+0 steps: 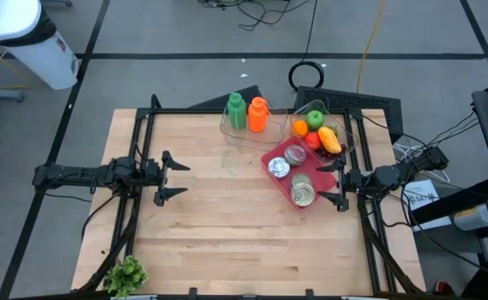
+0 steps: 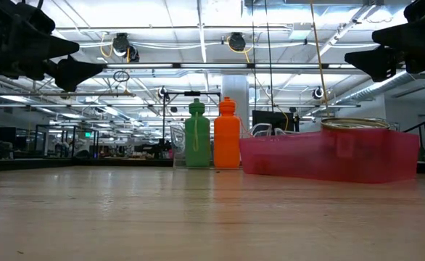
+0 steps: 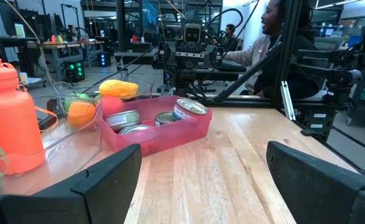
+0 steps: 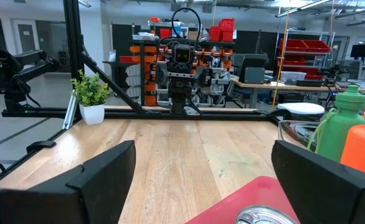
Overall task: Pick & Place Food Item
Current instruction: Return to Home Position
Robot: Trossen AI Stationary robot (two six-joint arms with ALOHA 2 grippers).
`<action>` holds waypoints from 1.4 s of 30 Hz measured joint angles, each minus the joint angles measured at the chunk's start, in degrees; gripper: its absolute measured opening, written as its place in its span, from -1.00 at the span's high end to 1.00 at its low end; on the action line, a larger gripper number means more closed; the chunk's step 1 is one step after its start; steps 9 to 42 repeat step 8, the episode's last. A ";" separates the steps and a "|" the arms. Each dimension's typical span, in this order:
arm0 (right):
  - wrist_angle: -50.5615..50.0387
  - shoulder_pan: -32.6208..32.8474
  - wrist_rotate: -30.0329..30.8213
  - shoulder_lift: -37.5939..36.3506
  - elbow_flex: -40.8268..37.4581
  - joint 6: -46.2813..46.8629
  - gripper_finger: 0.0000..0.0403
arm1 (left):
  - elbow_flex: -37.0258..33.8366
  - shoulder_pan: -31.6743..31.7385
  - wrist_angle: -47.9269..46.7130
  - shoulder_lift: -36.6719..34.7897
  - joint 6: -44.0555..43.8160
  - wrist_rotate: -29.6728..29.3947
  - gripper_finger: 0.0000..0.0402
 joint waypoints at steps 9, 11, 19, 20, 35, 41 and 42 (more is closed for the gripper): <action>0.00 -0.01 0.01 0.00 0.00 0.00 -0.77 | 0.00 0.00 0.00 0.00 0.01 0.00 -0.77; 0.00 -0.01 0.01 0.00 0.00 0.00 -0.77 | 0.00 0.00 0.00 0.00 0.01 0.00 -0.77; 0.00 -0.01 0.01 0.00 0.00 0.00 -0.77 | 0.00 0.00 0.00 0.00 0.01 0.00 -0.77; 0.00 -0.01 0.01 0.00 0.00 0.00 -0.77 | 0.00 0.00 0.00 0.00 0.01 0.00 -0.77; 0.00 -0.01 0.01 0.00 0.00 0.00 -0.77 | 0.00 0.00 0.00 0.00 0.01 0.00 -0.77; 0.00 -0.01 0.01 0.00 0.00 0.00 -0.77 | 0.00 0.00 0.00 0.00 0.01 0.00 -0.77; 0.00 -0.01 0.01 0.00 0.00 0.00 -0.77 | 0.00 0.00 0.00 0.00 0.01 0.00 -0.77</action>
